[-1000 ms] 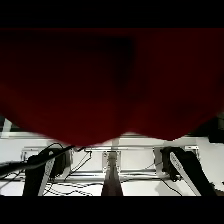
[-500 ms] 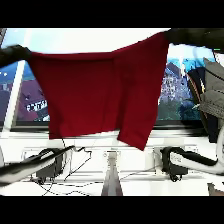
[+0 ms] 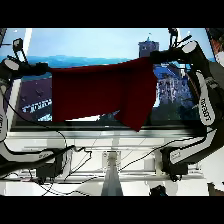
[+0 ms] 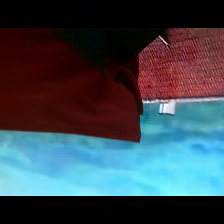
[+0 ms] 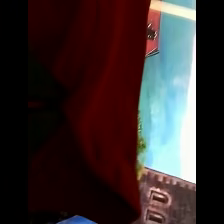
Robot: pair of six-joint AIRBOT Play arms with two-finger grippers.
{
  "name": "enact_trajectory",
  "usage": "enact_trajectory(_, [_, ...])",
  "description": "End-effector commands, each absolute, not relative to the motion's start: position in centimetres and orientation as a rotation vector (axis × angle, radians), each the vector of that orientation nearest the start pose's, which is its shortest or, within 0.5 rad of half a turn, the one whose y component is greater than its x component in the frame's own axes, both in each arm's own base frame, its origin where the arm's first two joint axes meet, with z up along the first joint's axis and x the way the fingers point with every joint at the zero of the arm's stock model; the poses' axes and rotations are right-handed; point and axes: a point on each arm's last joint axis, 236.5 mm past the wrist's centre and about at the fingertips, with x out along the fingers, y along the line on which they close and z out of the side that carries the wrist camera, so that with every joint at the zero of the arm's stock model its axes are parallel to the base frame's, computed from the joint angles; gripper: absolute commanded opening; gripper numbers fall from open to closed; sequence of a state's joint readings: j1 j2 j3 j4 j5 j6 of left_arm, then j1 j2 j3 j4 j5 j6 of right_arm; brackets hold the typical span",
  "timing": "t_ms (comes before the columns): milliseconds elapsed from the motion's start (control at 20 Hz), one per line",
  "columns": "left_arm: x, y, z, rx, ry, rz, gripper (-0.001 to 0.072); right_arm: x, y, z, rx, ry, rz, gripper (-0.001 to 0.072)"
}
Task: Fold the clothes and pants, and hang the long-sleeved shirts on hangers.
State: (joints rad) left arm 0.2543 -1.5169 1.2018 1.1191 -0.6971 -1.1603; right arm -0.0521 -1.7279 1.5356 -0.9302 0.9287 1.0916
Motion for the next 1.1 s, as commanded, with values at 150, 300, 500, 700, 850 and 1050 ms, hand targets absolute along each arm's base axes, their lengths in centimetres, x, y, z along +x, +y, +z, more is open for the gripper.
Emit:
enact_trajectory(150, [43.9, 3.2, -5.1, -0.233, 1.192, -0.178, 0.0015, 46.8, 5.9, -5.3, 0.006, 1.316, 0.484, 0.0015])
enact_trajectory(300, [41.0, 1.9, -5.6, -0.250, 1.315, -0.242, 0.0022, 44.7, 4.6, -6.0, -0.046, 1.418, 0.469, 0.0020])
enact_trajectory(500, [40.8, 1.4, -5.4, -0.271, 1.323, -0.250, 0.0699, 45.9, 4.1, -6.0, -0.057, 1.372, 0.436, 0.0512])
enact_trajectory(700, [38.6, 1.8, -4.0, -0.293, 1.372, -0.269, 0.0682, 42.7, -1.9, -6.9, -0.088, 1.534, 0.305, 0.0322])
enact_trajectory(850, [37.7, 3.0, -0.9, -0.332, 1.333, -0.224, 0.0523, 38.9, -3.1, -6.3, 0.188, 1.647, 0.318, 0.0296])
enact_trajectory(1050, [34.8, 3.2, 1.3, -0.324, 1.247, -0.175, 0.0523, 33.5, 0.3, -5.5, 0.577, 1.720, 0.465, 0.0164])
